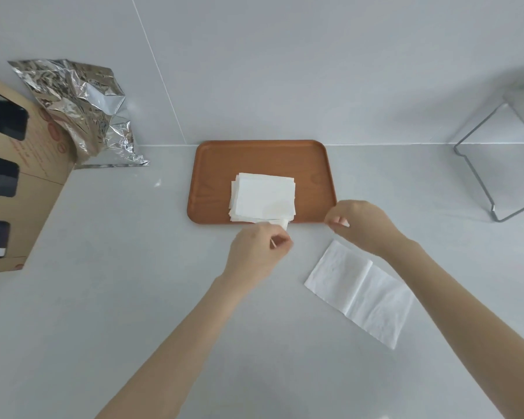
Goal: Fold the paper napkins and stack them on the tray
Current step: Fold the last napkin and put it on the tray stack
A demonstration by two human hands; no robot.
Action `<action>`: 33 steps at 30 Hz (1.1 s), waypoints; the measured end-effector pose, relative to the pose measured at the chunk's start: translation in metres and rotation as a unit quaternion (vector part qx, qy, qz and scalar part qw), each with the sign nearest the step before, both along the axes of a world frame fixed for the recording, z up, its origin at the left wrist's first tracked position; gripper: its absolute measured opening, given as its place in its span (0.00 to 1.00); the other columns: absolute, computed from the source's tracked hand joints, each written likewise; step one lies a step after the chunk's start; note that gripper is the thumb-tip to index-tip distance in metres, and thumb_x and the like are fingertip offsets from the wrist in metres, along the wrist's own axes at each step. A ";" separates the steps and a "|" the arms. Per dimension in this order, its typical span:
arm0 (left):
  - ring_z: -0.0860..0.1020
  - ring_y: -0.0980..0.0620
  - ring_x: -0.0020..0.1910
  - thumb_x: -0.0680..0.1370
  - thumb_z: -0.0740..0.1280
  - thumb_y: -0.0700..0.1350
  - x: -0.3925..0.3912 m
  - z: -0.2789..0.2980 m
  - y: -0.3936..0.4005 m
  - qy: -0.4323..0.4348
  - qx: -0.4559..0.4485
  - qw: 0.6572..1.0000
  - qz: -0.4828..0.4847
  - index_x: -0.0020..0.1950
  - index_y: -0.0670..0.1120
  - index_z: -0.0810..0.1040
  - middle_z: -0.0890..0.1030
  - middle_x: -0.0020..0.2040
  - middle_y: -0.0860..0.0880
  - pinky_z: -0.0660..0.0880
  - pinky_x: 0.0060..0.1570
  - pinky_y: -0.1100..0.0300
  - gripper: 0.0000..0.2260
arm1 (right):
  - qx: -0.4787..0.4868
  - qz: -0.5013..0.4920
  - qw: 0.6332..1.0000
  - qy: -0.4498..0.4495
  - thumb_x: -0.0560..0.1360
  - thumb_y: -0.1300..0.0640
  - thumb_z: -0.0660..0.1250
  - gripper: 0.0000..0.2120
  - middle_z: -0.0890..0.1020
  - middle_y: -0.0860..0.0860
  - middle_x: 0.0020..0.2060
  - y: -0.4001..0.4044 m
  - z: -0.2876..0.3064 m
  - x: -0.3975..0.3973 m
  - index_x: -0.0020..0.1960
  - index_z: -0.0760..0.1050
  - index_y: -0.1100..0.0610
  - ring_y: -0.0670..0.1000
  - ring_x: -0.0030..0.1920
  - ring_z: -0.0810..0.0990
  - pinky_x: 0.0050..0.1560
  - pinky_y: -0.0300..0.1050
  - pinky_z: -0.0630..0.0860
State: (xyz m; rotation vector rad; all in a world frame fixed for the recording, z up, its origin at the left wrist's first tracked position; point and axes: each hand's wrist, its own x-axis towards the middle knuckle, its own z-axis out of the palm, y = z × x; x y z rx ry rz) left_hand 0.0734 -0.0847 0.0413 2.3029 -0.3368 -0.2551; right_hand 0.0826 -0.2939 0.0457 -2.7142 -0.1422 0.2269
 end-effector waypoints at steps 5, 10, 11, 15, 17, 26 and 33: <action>0.78 0.46 0.44 0.71 0.67 0.45 -0.041 -0.033 -0.028 0.058 0.046 0.997 -0.001 0.44 0.46 0.79 0.80 0.46 0.45 0.74 0.46 0.53 0.05 | -0.117 0.053 0.990 0.049 0.76 0.61 0.60 0.12 0.78 0.50 0.59 -0.004 -0.021 -0.014 0.57 0.75 0.54 0.53 0.58 0.75 0.54 0.46 0.71; 0.76 0.44 0.49 0.73 0.65 0.47 -0.055 -0.051 -0.043 0.037 0.107 0.994 0.003 0.49 0.44 0.75 0.77 0.50 0.45 0.72 0.44 0.54 0.08 | -0.174 0.074 0.982 0.021 0.76 0.60 0.60 0.12 0.78 0.52 0.56 -0.006 -0.035 -0.022 0.57 0.74 0.53 0.54 0.54 0.76 0.55 0.47 0.67; 0.76 0.45 0.49 0.74 0.64 0.46 -0.057 -0.054 -0.044 0.028 0.109 0.994 0.000 0.49 0.44 0.75 0.77 0.50 0.44 0.72 0.44 0.54 0.08 | -0.182 0.072 0.981 0.008 0.76 0.59 0.59 0.11 0.79 0.52 0.53 -0.008 -0.038 -0.024 0.56 0.75 0.53 0.55 0.53 0.76 0.54 0.47 0.67; 0.77 0.44 0.47 0.75 0.62 0.42 -0.058 -0.061 -0.044 0.000 0.092 0.996 0.012 0.47 0.45 0.76 0.77 0.49 0.44 0.71 0.41 0.54 0.05 | -0.175 0.057 0.983 -0.018 0.76 0.60 0.59 0.09 0.81 0.53 0.47 -0.012 -0.044 -0.032 0.49 0.77 0.57 0.56 0.48 0.76 0.49 0.47 0.67; 0.78 0.44 0.45 0.74 0.63 0.41 -0.055 -0.061 -0.042 0.013 0.066 0.997 0.023 0.44 0.45 0.78 0.79 0.46 0.44 0.73 0.42 0.53 0.04 | -0.131 0.042 0.990 -0.013 0.75 0.60 0.60 0.07 0.80 0.54 0.45 -0.013 -0.042 -0.035 0.46 0.76 0.58 0.55 0.47 0.76 0.47 0.46 0.68; 0.75 0.67 0.28 0.69 0.68 0.38 -0.024 -0.025 0.005 0.086 -0.102 0.985 0.106 0.40 0.46 0.79 0.80 0.34 0.49 0.68 0.32 0.77 0.04 | 0.142 -0.027 0.988 0.050 0.68 0.66 0.67 0.08 0.76 0.47 0.33 0.006 -0.001 -0.029 0.41 0.76 0.54 0.50 0.37 0.75 0.40 0.38 0.72; 0.74 0.67 0.31 0.70 0.69 0.37 -0.019 0.049 0.047 -0.012 -0.112 0.992 0.057 0.44 0.44 0.82 0.78 0.33 0.58 0.68 0.34 0.78 0.06 | 0.182 0.027 0.983 -0.023 0.71 0.64 0.66 0.05 0.81 0.52 0.37 0.037 0.059 -0.040 0.42 0.78 0.55 0.43 0.36 0.74 0.40 0.28 0.69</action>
